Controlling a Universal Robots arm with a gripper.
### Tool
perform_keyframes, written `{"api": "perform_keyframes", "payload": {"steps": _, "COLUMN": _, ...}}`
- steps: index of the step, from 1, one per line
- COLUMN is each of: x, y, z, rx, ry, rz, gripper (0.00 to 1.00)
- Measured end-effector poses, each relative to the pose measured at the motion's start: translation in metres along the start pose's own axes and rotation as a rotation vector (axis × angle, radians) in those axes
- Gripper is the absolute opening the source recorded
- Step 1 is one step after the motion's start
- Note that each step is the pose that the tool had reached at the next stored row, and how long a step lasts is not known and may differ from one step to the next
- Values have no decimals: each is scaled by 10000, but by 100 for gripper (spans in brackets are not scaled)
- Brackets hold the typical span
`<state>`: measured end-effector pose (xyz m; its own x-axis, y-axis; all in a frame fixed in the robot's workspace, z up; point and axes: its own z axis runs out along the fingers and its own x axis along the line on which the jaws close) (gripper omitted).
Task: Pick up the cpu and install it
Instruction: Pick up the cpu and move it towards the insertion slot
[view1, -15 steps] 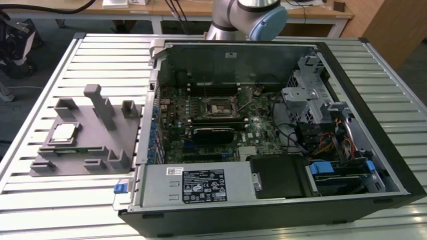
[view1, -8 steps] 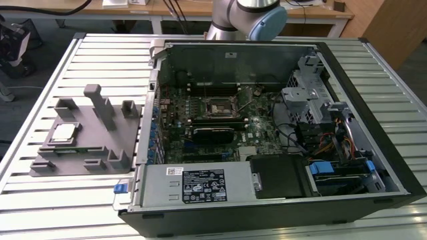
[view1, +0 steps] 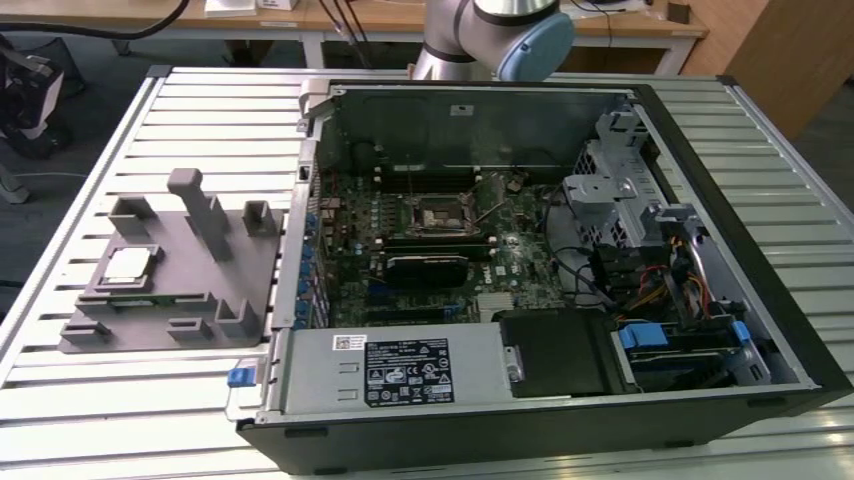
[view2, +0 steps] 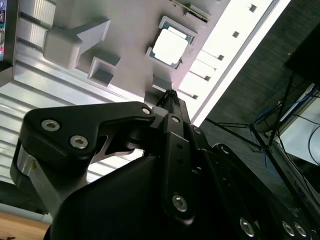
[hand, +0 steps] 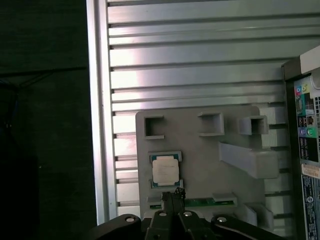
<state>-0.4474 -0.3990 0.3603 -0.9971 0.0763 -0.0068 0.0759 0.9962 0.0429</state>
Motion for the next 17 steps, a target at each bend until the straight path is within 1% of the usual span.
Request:
{"api": "perform_keyframes", "payload": {"steps": 4, "x": 0, "y": -4, "z": 51, "rx": 20, "ry": 0, "rz": -1, "gripper": 11}}
{"api": "perform_keyframes", "payload": {"steps": 7, "x": 0, "y": -11, "z": 99, "rx": 19, "ry": -2, "rz": -1, "gripper": 11}}
{"api": "perform_keyframes", "payload": {"steps": 9, "x": 0, "y": -19, "z": 117, "rx": -15, "ry": 2, "rz": -1, "gripper": 11}}
{"api": "perform_keyframes", "payload": {"steps": 10, "x": -1, "y": -22, "z": 124, "rx": -39, "ry": 5, "rz": 0, "gripper": 17}}
{"api": "perform_keyframes", "payload": {"steps": 11, "x": -1, "y": -25, "z": 134, "rx": -67, "ry": 10, "rz": 1, "gripper": 17}}
{"api": "perform_keyframes", "payload": {"steps": 13, "x": -1, "y": -29, "z": 149, "rx": -67, "ry": 58, "rz": 0, "gripper": 29}}
{"api": "perform_keyframes", "payload": {"steps": 14, "x": -2, "y": -30, "z": 156, "rx": -63, "ry": 90, "rz": -7, "gripper": 29}}
{"api": "perform_keyframes", "payload": {"steps": 15, "x": -6, "y": -30, "z": 166, "rx": -58, "ry": 154, "rz": -14, "gripper": 35}}
{"api": "perform_keyframes", "payload": {"steps": 16, "x": -11, "y": -31, "z": 187, "rx": -53, "ry": 261, "rz": -17, "gripper": 41}}
{"api": "perform_keyframes", "payload": {"steps": 17, "x": -11, "y": -33, "z": 202, "rx": -52, "ry": 274, "rz": -15, "gripper": 47}}
